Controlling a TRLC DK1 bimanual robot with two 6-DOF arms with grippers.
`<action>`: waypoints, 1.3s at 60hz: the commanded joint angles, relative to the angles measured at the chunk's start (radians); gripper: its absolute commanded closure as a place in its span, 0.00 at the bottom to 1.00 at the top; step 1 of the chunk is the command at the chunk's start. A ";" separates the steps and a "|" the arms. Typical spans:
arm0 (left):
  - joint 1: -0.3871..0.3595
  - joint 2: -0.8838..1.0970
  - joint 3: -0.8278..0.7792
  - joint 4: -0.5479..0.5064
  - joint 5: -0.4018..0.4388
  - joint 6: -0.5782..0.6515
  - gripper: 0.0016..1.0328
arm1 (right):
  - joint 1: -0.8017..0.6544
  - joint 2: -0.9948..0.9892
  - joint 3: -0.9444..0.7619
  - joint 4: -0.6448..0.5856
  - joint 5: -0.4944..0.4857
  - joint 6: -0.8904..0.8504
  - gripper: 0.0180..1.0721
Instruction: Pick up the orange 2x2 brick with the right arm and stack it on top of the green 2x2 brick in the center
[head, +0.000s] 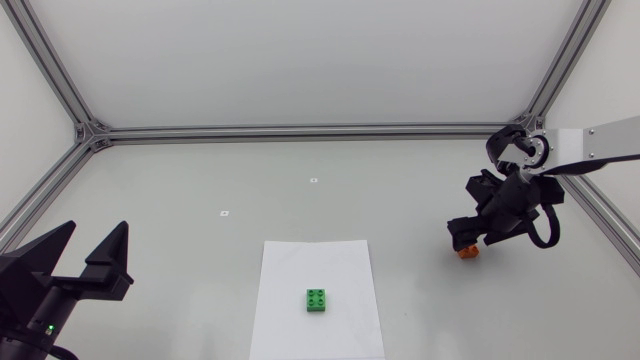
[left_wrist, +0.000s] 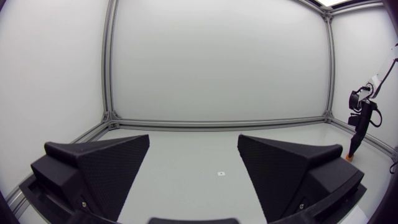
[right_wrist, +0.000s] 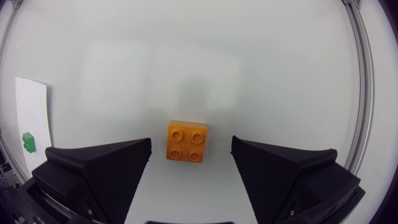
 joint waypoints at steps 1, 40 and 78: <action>0.003 -0.008 -0.041 -0.015 0.004 0.013 0.04 | -0.007 0.028 -0.020 0.007 0.008 0.019 0.17; 0.003 -0.008 -0.041 -0.015 0.004 0.013 0.04 | -0.019 0.036 -0.031 0.033 0.002 0.008 0.38; 0.003 -0.008 -0.041 -0.015 0.004 0.013 0.04 | 0.025 0.007 -0.050 0.030 -0.003 0.034 0.41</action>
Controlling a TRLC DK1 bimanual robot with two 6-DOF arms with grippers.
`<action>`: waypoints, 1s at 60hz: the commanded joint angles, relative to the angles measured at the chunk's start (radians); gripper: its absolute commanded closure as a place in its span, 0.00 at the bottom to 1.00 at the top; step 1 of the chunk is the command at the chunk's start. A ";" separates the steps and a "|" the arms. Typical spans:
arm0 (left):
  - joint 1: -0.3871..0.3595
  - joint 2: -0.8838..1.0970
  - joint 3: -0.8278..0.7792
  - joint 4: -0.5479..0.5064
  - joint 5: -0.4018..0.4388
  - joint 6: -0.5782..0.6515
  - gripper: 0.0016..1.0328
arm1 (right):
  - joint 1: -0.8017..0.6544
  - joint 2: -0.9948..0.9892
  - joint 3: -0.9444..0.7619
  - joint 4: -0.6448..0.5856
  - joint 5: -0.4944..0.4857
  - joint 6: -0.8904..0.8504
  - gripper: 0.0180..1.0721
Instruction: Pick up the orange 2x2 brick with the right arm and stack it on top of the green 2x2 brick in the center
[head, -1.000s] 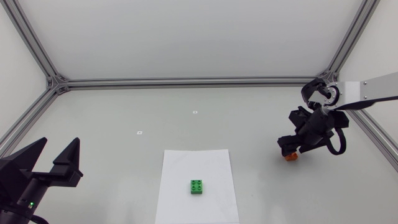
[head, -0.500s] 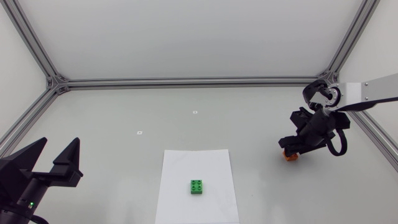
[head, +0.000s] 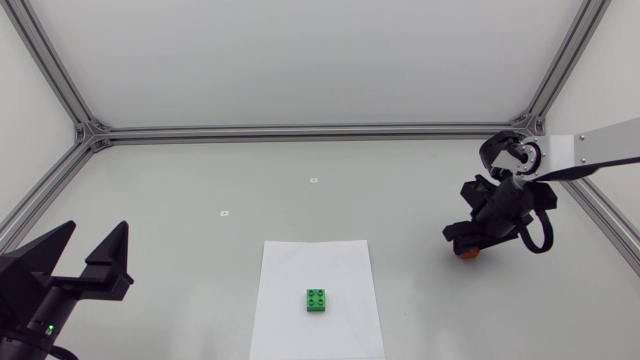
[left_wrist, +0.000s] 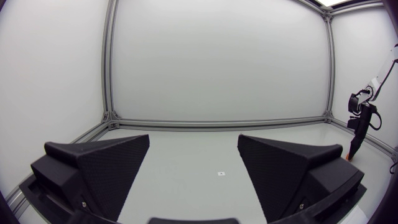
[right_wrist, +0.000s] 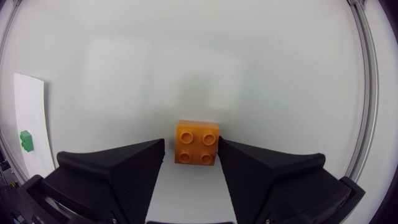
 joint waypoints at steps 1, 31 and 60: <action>0.002 -0.008 -0.041 -0.015 0.004 0.013 0.04 | 0.007 -0.009 -0.025 0.001 0.000 0.022 0.41; 0.002 -0.008 -0.041 -0.015 0.004 0.013 0.04 | 0.004 0.000 -0.022 0.013 0.001 0.033 0.48; 0.002 -0.008 -0.041 -0.015 0.004 0.013 0.04 | 0.007 0.002 -0.029 0.029 0.006 0.032 0.63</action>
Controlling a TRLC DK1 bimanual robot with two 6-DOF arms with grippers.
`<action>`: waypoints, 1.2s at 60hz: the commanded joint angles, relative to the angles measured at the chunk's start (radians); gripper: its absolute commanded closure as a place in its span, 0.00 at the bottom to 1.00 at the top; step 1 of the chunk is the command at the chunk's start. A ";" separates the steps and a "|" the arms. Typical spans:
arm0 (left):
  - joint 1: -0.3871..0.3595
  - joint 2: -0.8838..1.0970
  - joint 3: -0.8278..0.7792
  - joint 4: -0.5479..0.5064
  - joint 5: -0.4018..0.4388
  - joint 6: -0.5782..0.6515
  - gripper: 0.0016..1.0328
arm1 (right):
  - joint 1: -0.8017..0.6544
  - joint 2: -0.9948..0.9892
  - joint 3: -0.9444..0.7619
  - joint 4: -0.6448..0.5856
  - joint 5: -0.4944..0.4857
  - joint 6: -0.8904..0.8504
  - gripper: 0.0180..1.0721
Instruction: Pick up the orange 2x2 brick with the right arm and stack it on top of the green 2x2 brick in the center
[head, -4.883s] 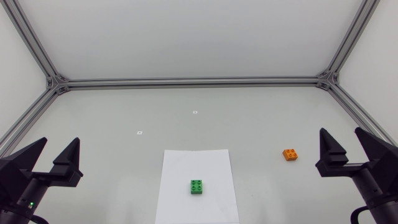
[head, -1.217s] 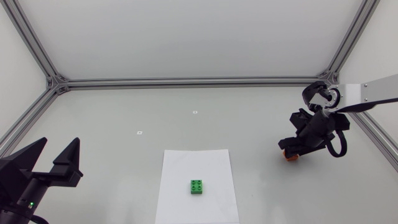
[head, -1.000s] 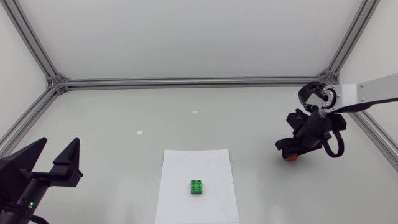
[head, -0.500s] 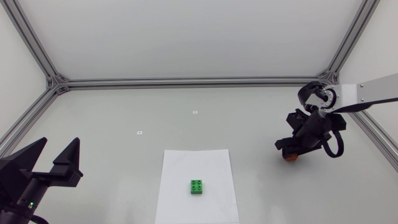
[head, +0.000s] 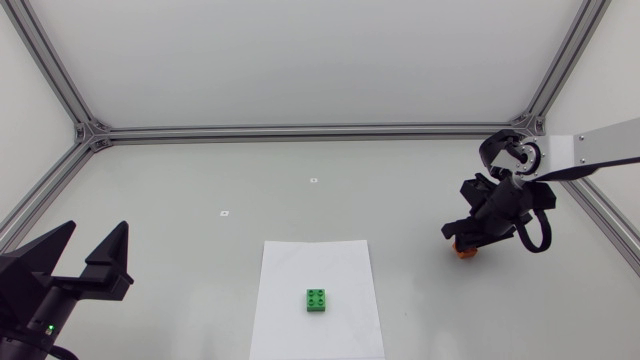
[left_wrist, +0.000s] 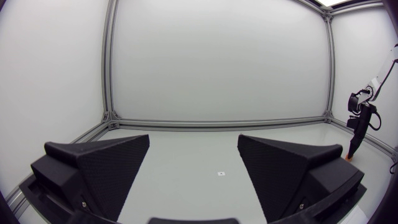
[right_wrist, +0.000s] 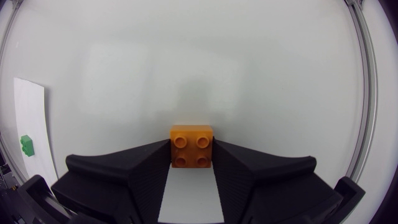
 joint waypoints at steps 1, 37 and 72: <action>0.003 -0.008 -0.041 -0.015 0.004 0.013 0.04 | 0.006 -0.002 -0.028 0.005 0.006 0.019 0.65; 0.003 -0.008 -0.041 -0.015 0.004 0.013 0.04 | 0.217 -0.396 -0.088 -0.127 -0.023 -0.161 0.95; 0.003 -0.008 -0.041 -0.013 0.004 0.013 0.04 | 0.840 -0.463 -0.139 -0.182 0.094 -0.256 0.95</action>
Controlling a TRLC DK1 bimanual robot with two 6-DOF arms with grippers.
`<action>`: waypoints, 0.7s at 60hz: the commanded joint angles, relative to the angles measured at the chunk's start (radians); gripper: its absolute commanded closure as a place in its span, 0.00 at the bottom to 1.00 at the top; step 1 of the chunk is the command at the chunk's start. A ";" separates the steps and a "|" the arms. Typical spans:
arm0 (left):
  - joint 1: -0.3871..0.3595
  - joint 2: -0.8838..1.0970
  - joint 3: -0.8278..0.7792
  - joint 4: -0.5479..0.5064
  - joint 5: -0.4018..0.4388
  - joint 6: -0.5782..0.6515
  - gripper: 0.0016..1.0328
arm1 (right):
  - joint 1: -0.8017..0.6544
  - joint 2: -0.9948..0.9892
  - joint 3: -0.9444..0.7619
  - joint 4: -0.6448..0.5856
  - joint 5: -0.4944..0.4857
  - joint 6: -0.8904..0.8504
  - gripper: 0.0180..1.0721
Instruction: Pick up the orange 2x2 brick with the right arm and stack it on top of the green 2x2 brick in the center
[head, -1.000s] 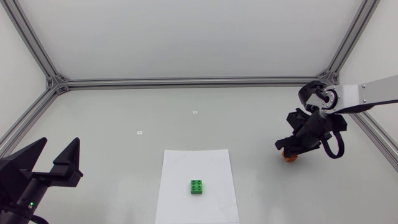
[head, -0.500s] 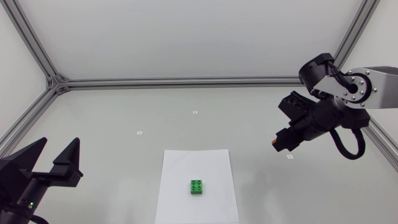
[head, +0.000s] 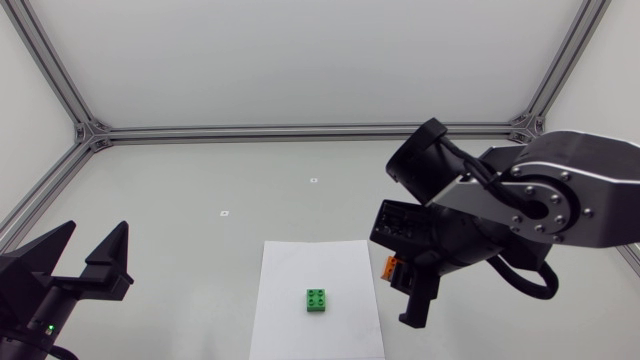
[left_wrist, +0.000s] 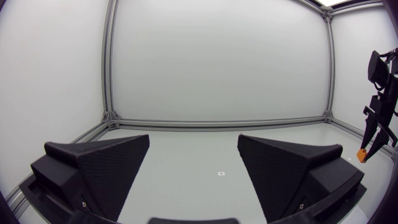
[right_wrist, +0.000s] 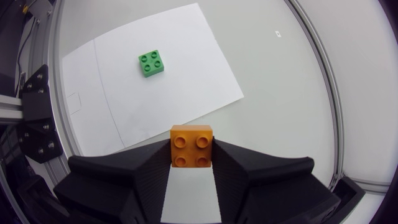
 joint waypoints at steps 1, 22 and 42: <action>0.003 -0.008 -0.041 -0.015 0.004 0.013 0.04 | 0.076 0.025 -0.021 -0.018 0.014 -0.006 0.95; 0.003 -0.008 -0.041 -0.015 0.004 0.013 0.04 | 0.191 0.203 0.068 -0.006 -0.039 -0.097 0.95; 0.003 -0.008 -0.041 -0.015 0.004 0.013 0.04 | 0.220 0.364 0.204 0.002 -0.024 -0.100 0.95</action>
